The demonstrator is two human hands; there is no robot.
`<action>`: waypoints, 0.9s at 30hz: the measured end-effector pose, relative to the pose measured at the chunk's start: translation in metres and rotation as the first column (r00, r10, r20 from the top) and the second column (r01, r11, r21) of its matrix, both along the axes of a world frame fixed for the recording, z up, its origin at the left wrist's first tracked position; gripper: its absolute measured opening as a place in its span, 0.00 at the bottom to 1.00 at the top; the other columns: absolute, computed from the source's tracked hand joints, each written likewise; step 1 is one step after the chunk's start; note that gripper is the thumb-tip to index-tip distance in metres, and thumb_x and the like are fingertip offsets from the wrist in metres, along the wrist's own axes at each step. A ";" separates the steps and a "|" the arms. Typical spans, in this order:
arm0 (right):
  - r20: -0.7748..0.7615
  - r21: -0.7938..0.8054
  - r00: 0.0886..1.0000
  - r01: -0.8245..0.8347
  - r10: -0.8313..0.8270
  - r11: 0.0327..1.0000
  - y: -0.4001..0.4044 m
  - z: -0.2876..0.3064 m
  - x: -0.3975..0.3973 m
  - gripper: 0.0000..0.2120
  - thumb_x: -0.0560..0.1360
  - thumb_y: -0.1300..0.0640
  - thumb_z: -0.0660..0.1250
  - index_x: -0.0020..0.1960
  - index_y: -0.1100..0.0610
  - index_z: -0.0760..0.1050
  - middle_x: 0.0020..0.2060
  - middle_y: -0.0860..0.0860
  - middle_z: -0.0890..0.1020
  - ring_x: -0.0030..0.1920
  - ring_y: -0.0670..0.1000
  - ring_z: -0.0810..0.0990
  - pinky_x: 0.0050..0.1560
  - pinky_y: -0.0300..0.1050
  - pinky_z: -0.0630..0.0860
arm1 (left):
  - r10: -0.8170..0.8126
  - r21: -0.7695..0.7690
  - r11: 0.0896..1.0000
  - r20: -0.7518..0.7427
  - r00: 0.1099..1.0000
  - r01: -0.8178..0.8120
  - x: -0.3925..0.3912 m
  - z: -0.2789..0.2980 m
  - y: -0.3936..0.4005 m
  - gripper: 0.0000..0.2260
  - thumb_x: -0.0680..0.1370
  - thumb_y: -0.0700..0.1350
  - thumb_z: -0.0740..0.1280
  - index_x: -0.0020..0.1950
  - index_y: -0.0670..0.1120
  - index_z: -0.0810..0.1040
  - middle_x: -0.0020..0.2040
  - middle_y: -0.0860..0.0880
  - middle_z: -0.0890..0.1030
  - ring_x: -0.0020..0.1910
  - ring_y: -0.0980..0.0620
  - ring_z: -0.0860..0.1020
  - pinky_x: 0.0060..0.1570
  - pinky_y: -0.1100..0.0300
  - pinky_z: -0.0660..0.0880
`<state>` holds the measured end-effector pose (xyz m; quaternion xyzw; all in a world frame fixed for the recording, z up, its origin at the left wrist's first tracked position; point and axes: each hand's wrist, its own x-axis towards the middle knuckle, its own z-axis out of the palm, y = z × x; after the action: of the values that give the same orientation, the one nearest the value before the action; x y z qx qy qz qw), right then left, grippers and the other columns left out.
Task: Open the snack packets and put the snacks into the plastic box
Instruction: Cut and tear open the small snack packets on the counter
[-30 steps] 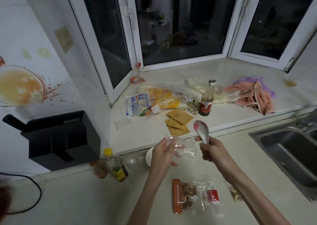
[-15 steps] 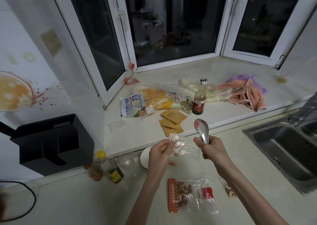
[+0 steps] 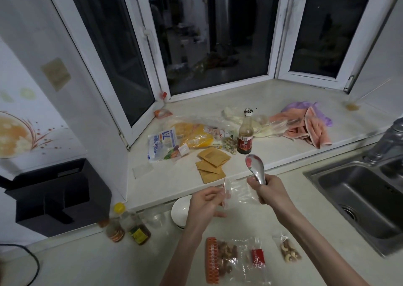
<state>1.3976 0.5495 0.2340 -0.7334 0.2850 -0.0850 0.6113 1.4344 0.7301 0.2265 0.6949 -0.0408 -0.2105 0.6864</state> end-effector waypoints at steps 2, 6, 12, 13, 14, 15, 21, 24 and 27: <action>0.024 -0.076 0.999 0.023 -0.021 0.997 -0.006 0.001 -0.001 0.04 0.74 0.57 0.68 0.41 0.57 0.77 0.24 0.46 0.70 0.24 0.47 0.67 0.26 0.39 0.66 | 0.048 0.021 0.999 0.010 0.999 -0.048 0.001 0.000 -0.006 0.05 0.77 0.39 0.69 0.44 0.45 0.84 0.39 0.49 0.86 0.34 0.53 0.80 0.27 0.60 0.77; 0.052 -0.187 0.998 0.045 -0.036 0.981 -0.013 0.004 -0.005 0.05 0.73 0.56 0.67 0.41 0.58 0.78 0.23 0.44 0.71 0.22 0.44 0.67 0.27 0.40 0.65 | 0.183 0.060 0.981 0.058 0.981 -0.186 0.002 0.001 -0.016 0.05 0.76 0.38 0.69 0.43 0.45 0.84 0.32 0.48 0.82 0.30 0.56 0.78 0.25 0.61 0.75; -0.008 -0.212 0.988 -0.151 0.153 0.965 0.005 0.009 -0.009 0.13 0.72 0.49 0.70 0.32 0.52 0.76 0.16 0.42 0.72 0.17 0.40 0.69 0.19 0.31 0.60 | 0.125 0.095 0.986 0.148 0.981 -0.140 -0.015 0.012 -0.045 0.09 0.75 0.38 0.70 0.38 0.50 0.83 0.28 0.50 0.80 0.28 0.57 0.78 0.24 0.63 0.74; -0.006 -0.230 0.988 -0.154 0.156 0.961 0.008 0.009 -0.008 0.13 0.72 0.48 0.70 0.31 0.52 0.76 0.16 0.41 0.73 0.17 0.40 0.69 0.19 0.30 0.60 | 0.107 0.110 0.986 0.161 0.981 -0.125 -0.018 0.014 -0.050 0.11 0.76 0.37 0.69 0.37 0.51 0.82 0.28 0.51 0.81 0.28 0.57 0.79 0.24 0.63 0.75; -0.005 -0.253 0.988 -0.153 0.157 0.955 0.009 0.009 -0.009 0.14 0.72 0.48 0.70 0.30 0.52 0.76 0.16 0.41 0.74 0.18 0.39 0.71 0.19 0.30 0.60 | 0.094 0.133 0.984 0.179 0.979 -0.119 -0.021 0.015 -0.054 0.13 0.76 0.36 0.67 0.36 0.52 0.81 0.27 0.52 0.81 0.28 0.57 0.79 0.24 0.63 0.75; -0.006 -0.277 0.988 -0.153 0.157 0.949 0.010 0.009 -0.009 0.16 0.72 0.48 0.70 0.28 0.52 0.75 0.17 0.40 0.74 0.20 0.38 0.72 0.19 0.30 0.61 | 0.087 0.159 0.980 0.199 0.976 -0.120 -0.023 0.016 -0.057 0.15 0.76 0.35 0.66 0.35 0.53 0.81 0.27 0.52 0.81 0.28 0.57 0.79 0.24 0.63 0.75; -0.056 -0.408 0.989 -0.151 0.140 0.900 0.003 0.008 -0.013 0.25 0.72 0.50 0.68 0.19 0.55 0.67 0.16 0.48 0.69 0.19 0.44 0.70 0.19 0.32 0.63 | 0.109 0.241 0.953 0.283 0.953 -0.181 -0.034 0.020 -0.061 0.09 0.74 0.37 0.68 0.37 0.46 0.83 0.27 0.48 0.80 0.26 0.53 0.78 0.29 0.53 0.80; -0.080 -0.449 0.977 -0.213 0.198 0.868 0.000 0.007 -0.016 0.21 0.71 0.54 0.67 0.21 0.55 0.65 0.16 0.47 0.66 0.18 0.45 0.67 0.18 0.34 0.60 | 0.121 0.253 0.946 0.305 0.945 -0.203 -0.038 0.020 -0.060 0.06 0.74 0.39 0.69 0.38 0.43 0.84 0.27 0.47 0.80 0.27 0.53 0.79 0.33 0.51 0.81; -0.063 -0.484 0.969 -0.239 0.238 0.842 0.000 0.006 -0.019 0.20 0.69 0.58 0.67 0.21 0.55 0.64 0.14 0.47 0.68 0.20 0.44 0.68 0.19 0.34 0.60 | 0.117 0.263 0.945 0.277 0.954 -0.192 -0.039 0.021 -0.059 0.04 0.74 0.38 0.69 0.41 0.40 0.83 0.29 0.47 0.80 0.26 0.57 0.78 0.35 0.49 0.82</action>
<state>1.3790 0.5496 0.2404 -0.8934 0.1612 -0.0773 0.4121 1.3951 0.6710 0.2479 0.8096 -0.0436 -0.0674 0.5815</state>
